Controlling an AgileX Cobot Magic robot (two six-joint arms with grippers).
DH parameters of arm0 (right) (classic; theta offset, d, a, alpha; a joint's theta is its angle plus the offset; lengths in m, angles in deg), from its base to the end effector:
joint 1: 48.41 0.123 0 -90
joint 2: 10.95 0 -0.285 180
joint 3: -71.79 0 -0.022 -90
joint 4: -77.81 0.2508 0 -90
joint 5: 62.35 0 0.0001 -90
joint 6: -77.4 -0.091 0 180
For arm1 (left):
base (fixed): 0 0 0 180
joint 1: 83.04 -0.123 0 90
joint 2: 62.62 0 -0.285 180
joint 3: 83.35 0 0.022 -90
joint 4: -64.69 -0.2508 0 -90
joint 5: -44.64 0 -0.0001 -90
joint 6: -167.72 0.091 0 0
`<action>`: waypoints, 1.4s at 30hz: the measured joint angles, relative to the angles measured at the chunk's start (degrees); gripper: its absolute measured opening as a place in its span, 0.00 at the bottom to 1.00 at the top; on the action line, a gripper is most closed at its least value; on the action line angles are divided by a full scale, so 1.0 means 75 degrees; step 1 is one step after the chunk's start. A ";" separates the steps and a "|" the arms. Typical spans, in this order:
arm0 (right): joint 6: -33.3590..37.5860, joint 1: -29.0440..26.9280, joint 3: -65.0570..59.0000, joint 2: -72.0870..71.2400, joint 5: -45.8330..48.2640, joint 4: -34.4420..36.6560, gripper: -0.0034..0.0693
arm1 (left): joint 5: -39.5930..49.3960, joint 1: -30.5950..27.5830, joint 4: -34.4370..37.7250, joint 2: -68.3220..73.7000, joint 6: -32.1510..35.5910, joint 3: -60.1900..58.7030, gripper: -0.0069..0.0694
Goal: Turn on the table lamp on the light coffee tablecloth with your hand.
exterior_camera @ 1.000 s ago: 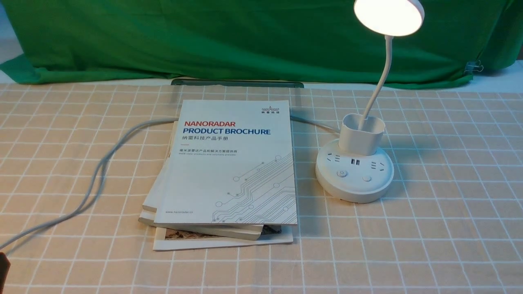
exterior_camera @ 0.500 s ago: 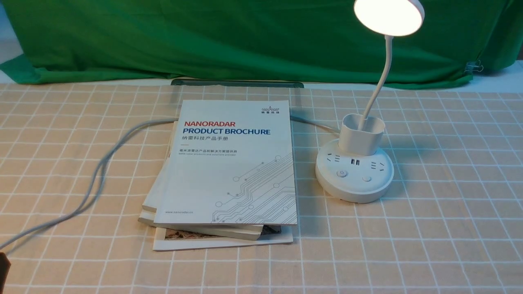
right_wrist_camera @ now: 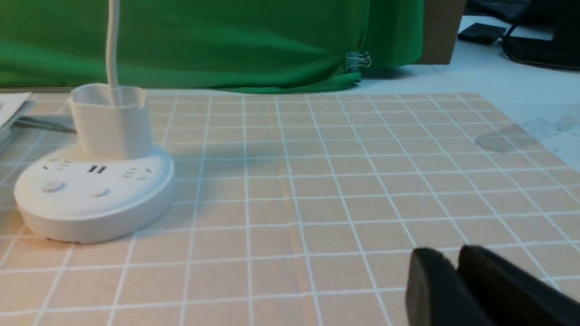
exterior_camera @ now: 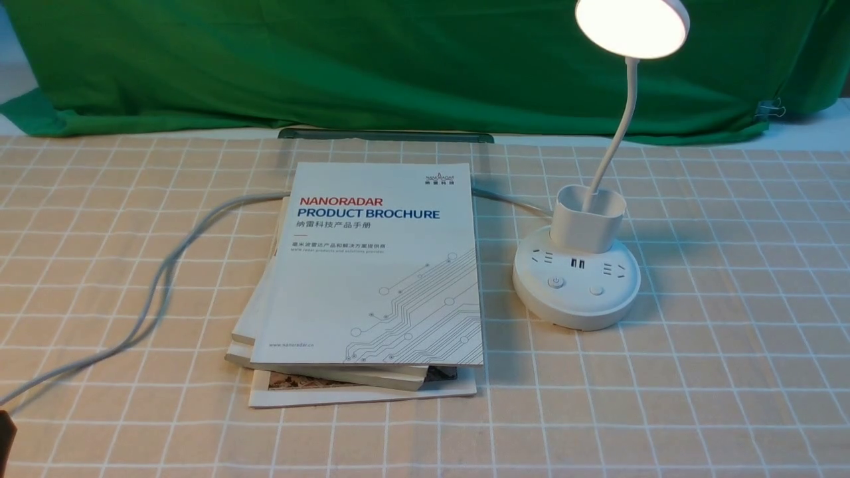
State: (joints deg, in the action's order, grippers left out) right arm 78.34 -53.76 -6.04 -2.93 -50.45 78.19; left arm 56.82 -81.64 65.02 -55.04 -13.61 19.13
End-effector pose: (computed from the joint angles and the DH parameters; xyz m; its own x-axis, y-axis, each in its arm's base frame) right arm 0.0563 -0.0051 0.1905 -0.1352 0.0027 -0.9908 0.0906 0.9958 -0.0096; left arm 0.0557 -0.0015 0.1923 -0.1274 -0.0257 -0.9915 0.0220 0.9993 -0.0288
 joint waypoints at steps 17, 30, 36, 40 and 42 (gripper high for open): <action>-0.0202 0.0499 0.0000 0.0000 0.0054 -0.0006 0.26 | 0.0000 0.0000 0.0000 0.0000 0.0000 0.0000 0.12; -0.0202 0.0499 0.0000 0.0000 0.0060 -0.0006 0.30 | 0.0000 0.0000 0.0000 0.0000 0.0000 0.0000 0.12; -0.0308 0.0499 0.0000 0.0000 0.0060 -0.0006 0.31 | 0.0000 0.0000 0.0000 0.0000 0.0000 0.0000 0.12; -0.0341 0.0499 0.0000 0.0000 0.0069 -0.0006 0.32 | 0.0000 0.0000 0.0000 0.0000 0.0000 0.0000 0.12; -0.0341 0.0499 0.0000 0.0000 0.0071 -0.0006 0.33 | 0.0000 0.0000 0.0000 0.0000 0.0000 0.0000 0.12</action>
State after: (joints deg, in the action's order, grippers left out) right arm 75.78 -50.02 -6.04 -2.93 -49.92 78.14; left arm 56.82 -81.64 65.02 -55.04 -13.61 19.13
